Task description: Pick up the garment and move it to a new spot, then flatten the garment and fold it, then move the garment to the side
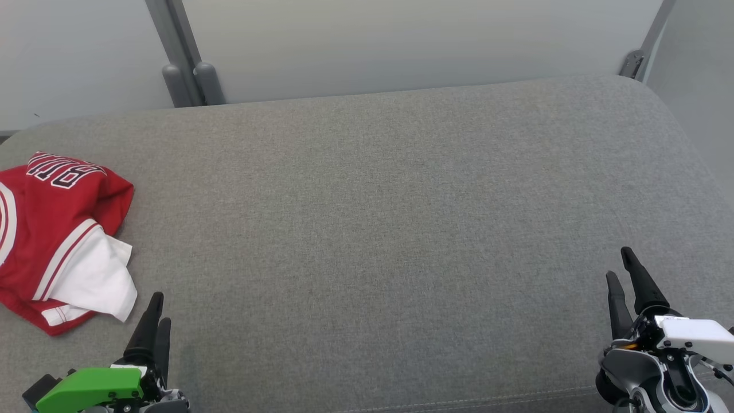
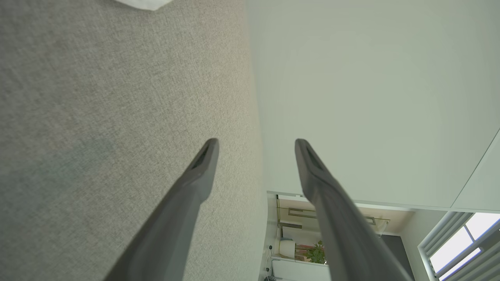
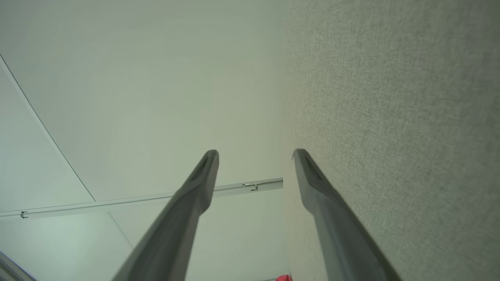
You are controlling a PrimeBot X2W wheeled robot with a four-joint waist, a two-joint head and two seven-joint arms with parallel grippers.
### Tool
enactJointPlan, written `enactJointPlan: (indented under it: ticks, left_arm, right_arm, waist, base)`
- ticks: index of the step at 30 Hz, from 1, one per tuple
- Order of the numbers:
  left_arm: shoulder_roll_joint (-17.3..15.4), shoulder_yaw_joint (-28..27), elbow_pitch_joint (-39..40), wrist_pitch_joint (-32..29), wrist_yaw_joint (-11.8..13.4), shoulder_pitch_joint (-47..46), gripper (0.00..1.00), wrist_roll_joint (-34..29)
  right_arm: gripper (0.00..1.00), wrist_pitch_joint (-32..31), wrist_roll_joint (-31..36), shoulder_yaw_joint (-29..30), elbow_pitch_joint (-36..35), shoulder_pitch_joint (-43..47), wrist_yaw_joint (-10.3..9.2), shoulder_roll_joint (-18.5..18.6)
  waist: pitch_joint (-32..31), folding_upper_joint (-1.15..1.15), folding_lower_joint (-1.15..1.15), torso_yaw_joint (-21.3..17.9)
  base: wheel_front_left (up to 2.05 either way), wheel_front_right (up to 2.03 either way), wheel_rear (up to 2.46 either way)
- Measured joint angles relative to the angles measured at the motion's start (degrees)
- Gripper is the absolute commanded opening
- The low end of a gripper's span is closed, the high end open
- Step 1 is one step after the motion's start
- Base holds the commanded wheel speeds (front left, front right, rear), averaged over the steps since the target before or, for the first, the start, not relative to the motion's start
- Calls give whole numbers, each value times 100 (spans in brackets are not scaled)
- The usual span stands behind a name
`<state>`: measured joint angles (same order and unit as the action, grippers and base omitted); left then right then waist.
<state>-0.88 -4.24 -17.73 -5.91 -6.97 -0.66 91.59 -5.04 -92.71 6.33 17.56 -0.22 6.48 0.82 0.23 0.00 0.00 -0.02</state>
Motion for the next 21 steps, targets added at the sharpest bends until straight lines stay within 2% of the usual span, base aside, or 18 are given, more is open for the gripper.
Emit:
enactJointPlan:
  ticks: [7, 14, 21]
  left_arm:
    - [-1, 52, 142, 101, 0, -16, 100, -41]
    - [-40, 135, 324, 276, 0, -42, 100, -347]
    - [-248, 303, 436, 449, 0, -52, 100, -786]
  right_arm:
    - [100, 122, 3, -131, -159, -22, 0, 4]
    - [100, 265, 126, -250, -332, -42, 0, 10]
    - [100, 407, 646, -458, -469, -73, 1, 227]
  waist:
    - [7, 0, 0, -3]
    - [17, 0, 0, -4]
    - [17, 0, 0, -3]
  base:
    - [0, 0, 0]
    - [0, 0, 0]
    - [0, 0, 0]
